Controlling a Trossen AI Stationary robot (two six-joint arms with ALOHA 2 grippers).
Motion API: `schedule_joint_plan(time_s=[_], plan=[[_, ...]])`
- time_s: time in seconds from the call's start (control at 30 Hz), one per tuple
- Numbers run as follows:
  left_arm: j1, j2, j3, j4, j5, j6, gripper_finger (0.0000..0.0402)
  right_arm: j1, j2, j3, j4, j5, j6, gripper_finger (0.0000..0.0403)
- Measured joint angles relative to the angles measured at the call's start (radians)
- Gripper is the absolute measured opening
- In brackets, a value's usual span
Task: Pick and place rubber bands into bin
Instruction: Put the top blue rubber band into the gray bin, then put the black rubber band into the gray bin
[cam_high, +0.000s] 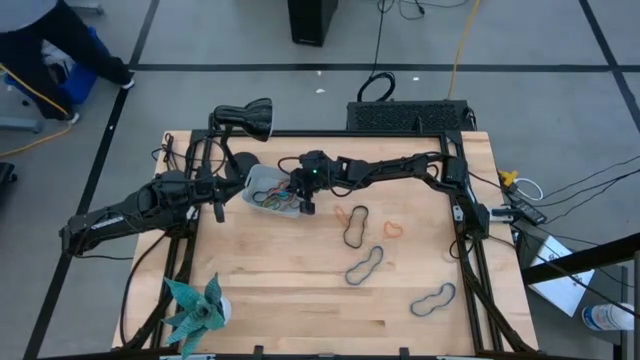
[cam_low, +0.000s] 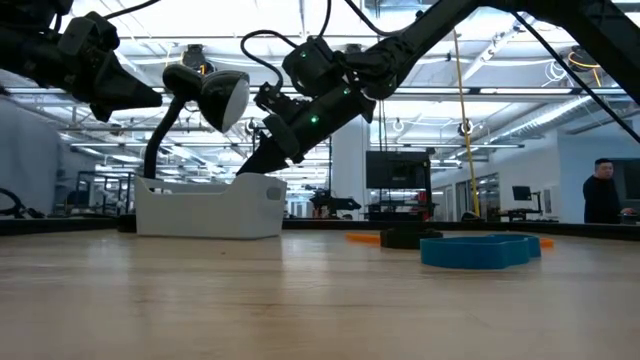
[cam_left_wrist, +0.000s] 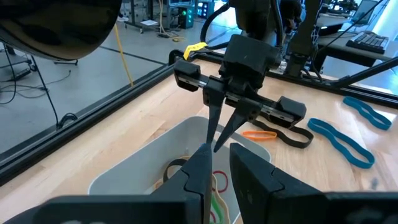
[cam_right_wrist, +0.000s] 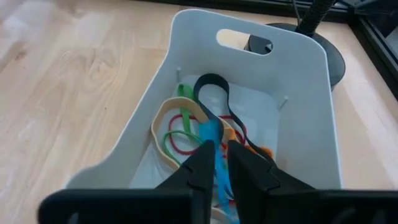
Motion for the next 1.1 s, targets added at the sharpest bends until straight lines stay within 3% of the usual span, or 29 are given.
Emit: schedule_joint_plan(time_s=[0.37,0.5,0.93,1.1], plan=[[0.0,0.0,0.0,0.0,0.0,0.001,0.0063,-0.001,-0.033,-0.002,-0.06,0.0,-0.05,0.0113],[0.0,0.0,0.0,0.0,0.0,0.002,0.0063,-0.006,-0.149,-0.002,-0.206,0.001,-0.104,0.0123],[0.0,0.0,0.0,0.0,0.0,-0.001,0.0063,-0.006,-0.573,-0.002,-0.817,-0.004,-0.07,0.0119],[0.0,0.0,0.0,0.0,0.0,-0.002,0.0063,0.016,-0.7,-0.082,-0.854,-0.007,-0.031,0.0121]])
